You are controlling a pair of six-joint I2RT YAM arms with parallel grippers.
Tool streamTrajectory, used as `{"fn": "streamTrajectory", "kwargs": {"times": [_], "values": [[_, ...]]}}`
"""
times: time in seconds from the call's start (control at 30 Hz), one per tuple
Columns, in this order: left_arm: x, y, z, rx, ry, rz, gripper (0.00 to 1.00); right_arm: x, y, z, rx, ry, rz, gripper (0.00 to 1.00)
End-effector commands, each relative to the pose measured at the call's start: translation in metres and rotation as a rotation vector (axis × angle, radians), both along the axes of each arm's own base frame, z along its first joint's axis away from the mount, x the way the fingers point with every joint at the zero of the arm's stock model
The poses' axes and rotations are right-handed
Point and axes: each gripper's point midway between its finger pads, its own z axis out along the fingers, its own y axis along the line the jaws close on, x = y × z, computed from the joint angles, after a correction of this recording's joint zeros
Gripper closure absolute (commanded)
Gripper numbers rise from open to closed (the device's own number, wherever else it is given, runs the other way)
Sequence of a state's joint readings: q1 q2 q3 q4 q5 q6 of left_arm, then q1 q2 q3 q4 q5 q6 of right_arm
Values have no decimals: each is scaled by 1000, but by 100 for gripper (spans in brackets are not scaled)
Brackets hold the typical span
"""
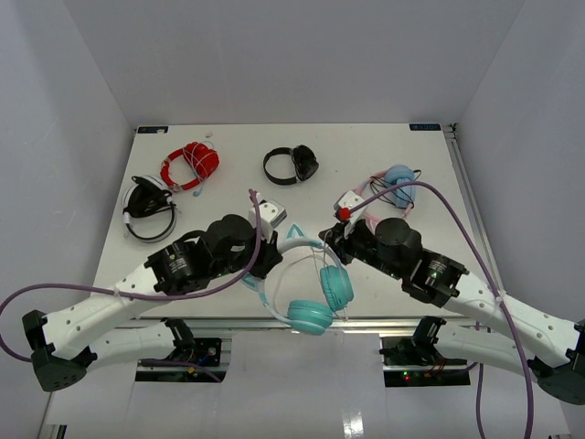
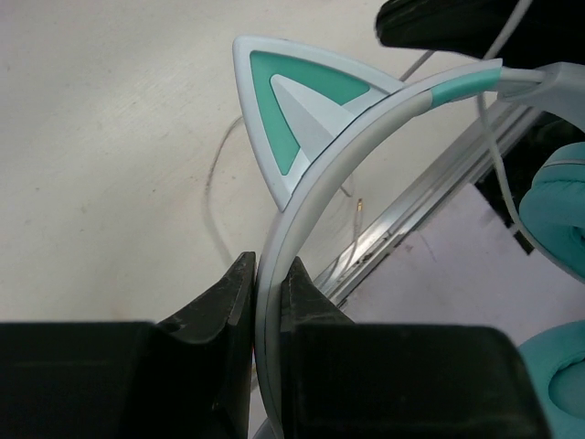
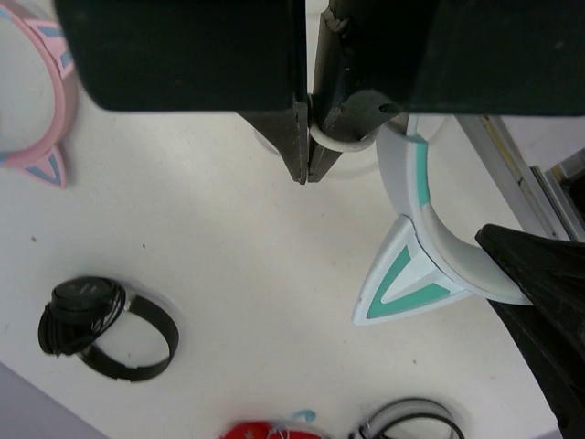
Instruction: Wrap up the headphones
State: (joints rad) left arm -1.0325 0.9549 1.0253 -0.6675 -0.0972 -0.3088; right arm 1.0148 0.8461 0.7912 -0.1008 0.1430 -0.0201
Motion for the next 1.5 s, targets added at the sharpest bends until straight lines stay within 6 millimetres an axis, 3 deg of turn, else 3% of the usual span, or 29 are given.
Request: {"fn": "streamTrajectory", "kwargs": {"times": [0.0,0.1,0.2,0.5,0.93,1.27,1.47], "values": [[15,13,-26,136,-16,69,100,5,-11,12,-44,26,-61,92],[25,22,-47,245,-4,135,100,3,-12,21,-36,48,-61,92],[32,35,-56,315,-5,209,100,3,-16,18,-59,69,-82,92],[43,56,-49,372,-57,311,100,-6,-14,6,-100,113,-40,92],[60,75,-64,577,-120,408,100,-6,21,36,-49,120,108,92],[72,94,-22,492,-189,638,100,-19,39,19,-7,201,253,92],[73,100,-24,490,-165,740,100,-29,48,23,42,227,317,92]]}}
